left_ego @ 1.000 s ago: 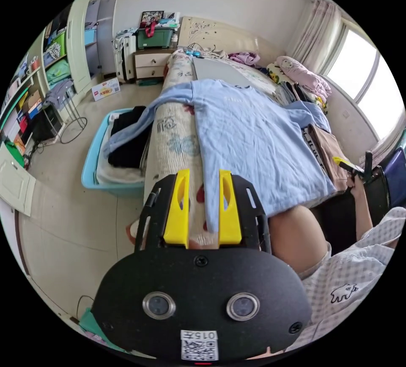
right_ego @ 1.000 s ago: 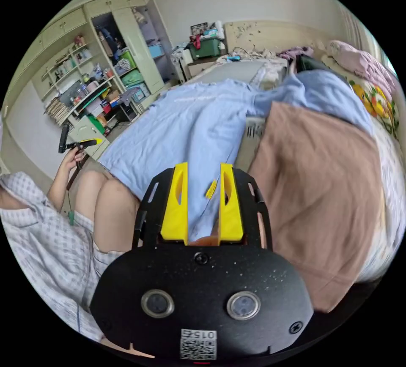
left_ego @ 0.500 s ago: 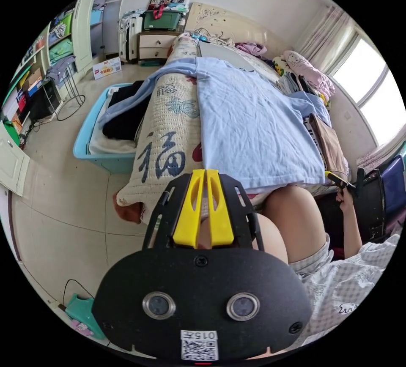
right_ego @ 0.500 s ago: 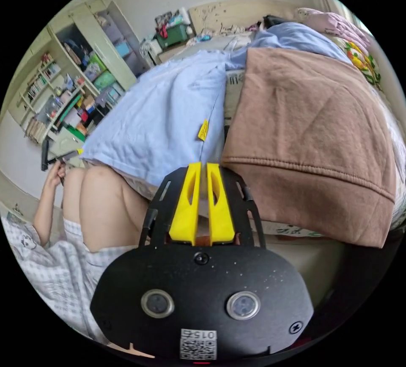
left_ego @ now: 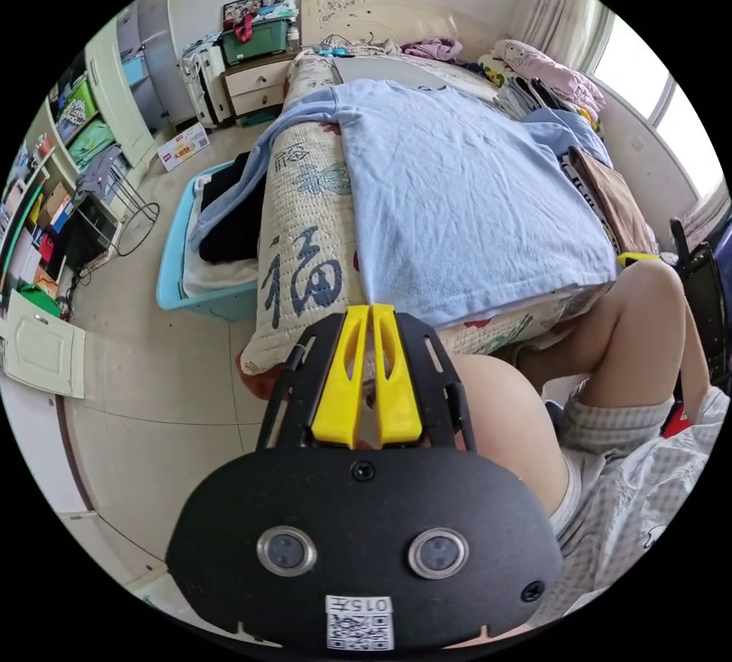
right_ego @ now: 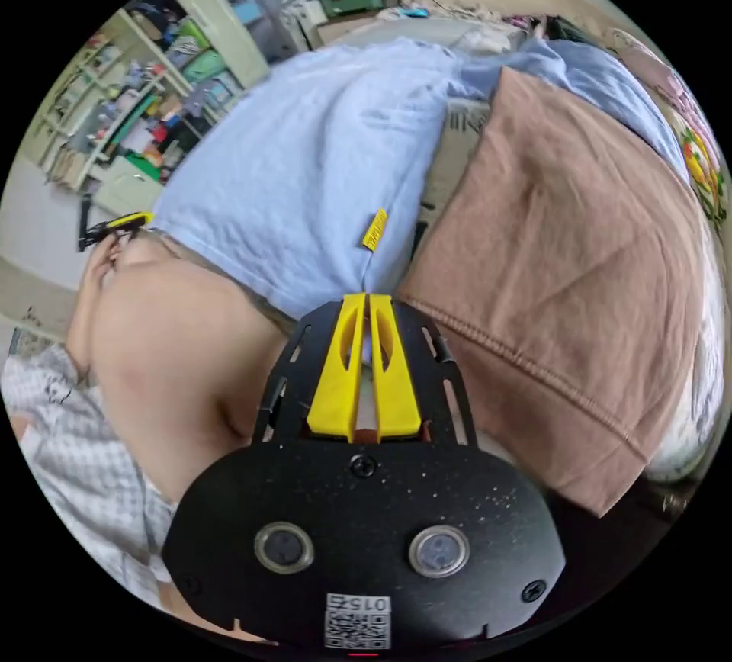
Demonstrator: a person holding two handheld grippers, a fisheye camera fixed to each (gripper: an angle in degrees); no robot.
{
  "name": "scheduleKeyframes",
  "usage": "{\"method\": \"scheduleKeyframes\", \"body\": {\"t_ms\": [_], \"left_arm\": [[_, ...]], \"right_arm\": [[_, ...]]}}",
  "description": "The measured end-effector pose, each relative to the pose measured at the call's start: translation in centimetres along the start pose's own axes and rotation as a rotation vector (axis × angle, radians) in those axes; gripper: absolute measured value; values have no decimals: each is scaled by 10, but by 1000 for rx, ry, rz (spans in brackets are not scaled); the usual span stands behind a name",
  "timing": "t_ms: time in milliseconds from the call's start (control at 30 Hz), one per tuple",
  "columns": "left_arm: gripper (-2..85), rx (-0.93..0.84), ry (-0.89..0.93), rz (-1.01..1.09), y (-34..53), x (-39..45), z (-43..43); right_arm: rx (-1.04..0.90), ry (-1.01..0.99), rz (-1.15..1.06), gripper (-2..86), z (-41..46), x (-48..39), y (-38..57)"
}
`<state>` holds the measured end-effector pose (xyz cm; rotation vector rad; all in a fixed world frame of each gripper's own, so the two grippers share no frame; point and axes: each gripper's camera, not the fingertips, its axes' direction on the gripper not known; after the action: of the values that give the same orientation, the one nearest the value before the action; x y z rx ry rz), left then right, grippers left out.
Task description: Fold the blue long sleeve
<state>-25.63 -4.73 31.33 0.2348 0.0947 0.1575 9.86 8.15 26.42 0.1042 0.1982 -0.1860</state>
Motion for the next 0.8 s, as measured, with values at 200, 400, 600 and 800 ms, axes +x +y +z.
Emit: {"method": "scheduleKeyframes", "body": {"t_ms": [200,400,600,800], "left_arm": [[47,357,-236,-83,-14,4,-89],[113,407,124,-257,-126,-32,-39],[102,189,250,-389,-183,-64,64],[63,104,241,-274,-196,-60,73]], "right_arm": [[375,47,47,20,-123,46,-31],[322,-135,204,122,-31,108,-132],[335,-167,340,117,40,160,-161],[173,-117,258,83,82,166,-196]]}}
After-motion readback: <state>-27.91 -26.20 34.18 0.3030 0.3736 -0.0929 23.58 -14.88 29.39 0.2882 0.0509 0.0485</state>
